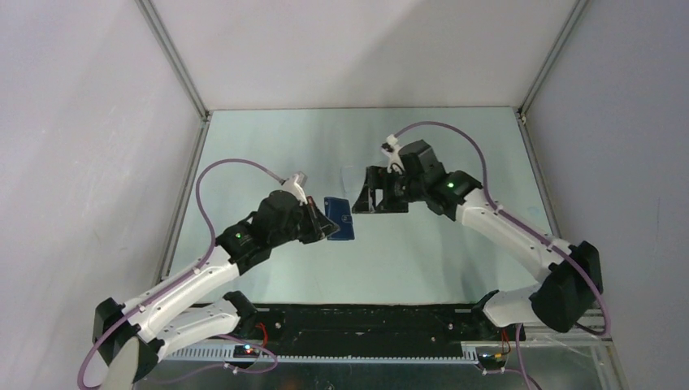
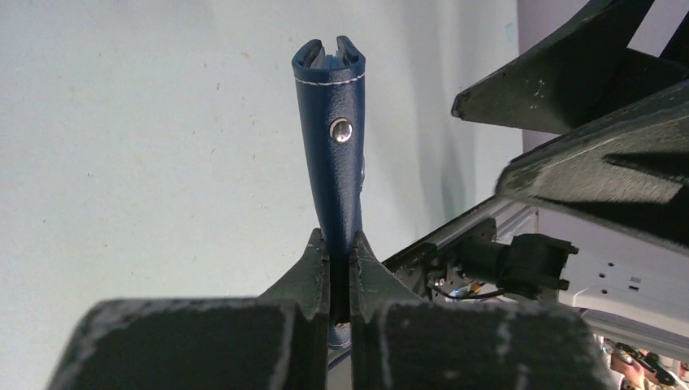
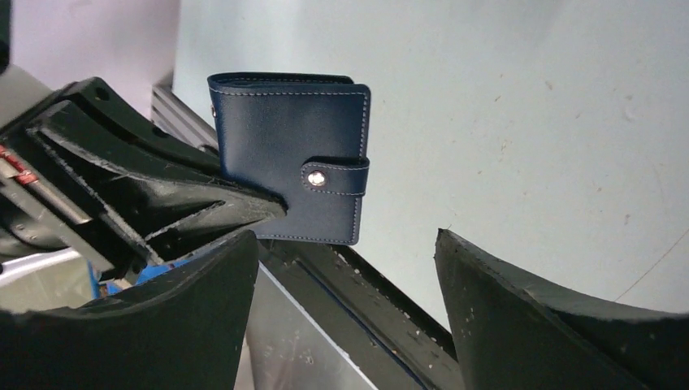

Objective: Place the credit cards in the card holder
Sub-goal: Open the card holder at the center of the board.

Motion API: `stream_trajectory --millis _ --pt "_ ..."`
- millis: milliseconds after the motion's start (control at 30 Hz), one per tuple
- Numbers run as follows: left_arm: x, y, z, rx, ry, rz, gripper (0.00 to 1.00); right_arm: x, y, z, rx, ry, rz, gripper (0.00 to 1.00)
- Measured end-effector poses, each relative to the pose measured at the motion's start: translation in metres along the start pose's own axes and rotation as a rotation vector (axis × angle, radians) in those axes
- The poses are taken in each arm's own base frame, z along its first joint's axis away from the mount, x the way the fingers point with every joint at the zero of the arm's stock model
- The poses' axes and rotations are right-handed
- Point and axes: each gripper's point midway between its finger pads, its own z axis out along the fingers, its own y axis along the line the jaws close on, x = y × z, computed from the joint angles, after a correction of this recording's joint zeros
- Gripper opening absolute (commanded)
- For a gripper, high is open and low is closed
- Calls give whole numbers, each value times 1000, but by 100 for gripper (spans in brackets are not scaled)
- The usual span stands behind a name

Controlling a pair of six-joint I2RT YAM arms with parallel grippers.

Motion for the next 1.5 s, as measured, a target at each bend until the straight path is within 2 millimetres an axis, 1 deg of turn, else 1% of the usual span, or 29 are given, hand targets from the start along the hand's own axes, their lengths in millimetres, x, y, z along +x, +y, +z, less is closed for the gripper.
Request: stream_trajectory --millis 100,300,400,567,667,767,867,1000,1100,1133,1167,1233,1300,1367,1433,1500 --pt "8 4 0 -25 20 4 0 11 7 16 20 60 -30 77" --pt "18 5 2 -42 46 19 0 27 24 45 46 138 -88 66" --pt "20 6 1 -49 55 19 0 35 26 57 84 165 -111 60" --pt "22 19 0 -103 60 17 0 42 23 70 195 195 -157 50" --pt "24 22 -2 -119 64 14 0 44 16 74 267 197 -186 48" --pt "23 21 -5 -115 61 12 0 49 2 76 345 207 -199 46" --pt "24 22 -8 -118 61 10 0 51 3 77 349 206 -198 43" --pt "19 19 -17 -101 30 5 0 46 5 78 339 187 -178 42" --pt "14 15 -21 -82 9 4 0 41 9 73 322 166 -168 41" --pt "14 13 -22 -72 7 4 0 37 7 70 333 151 -176 41" --pt "12 7 -25 -46 -1 4 0 31 -5 66 388 129 -182 40" --pt "6 -6 -34 16 -27 6 0 25 -38 59 496 117 -169 40" --pt "-1 -18 -40 64 -55 7 0 25 -69 51 584 129 -145 41" --pt "-7 -26 -45 101 -79 7 0 25 -93 44 642 143 -119 41" --pt "-9 -29 -46 113 -86 7 0 25 -104 37 660 152 -101 42" --pt "-9 -30 -46 116 -88 5 0 24 -104 30 632 146 -86 44"
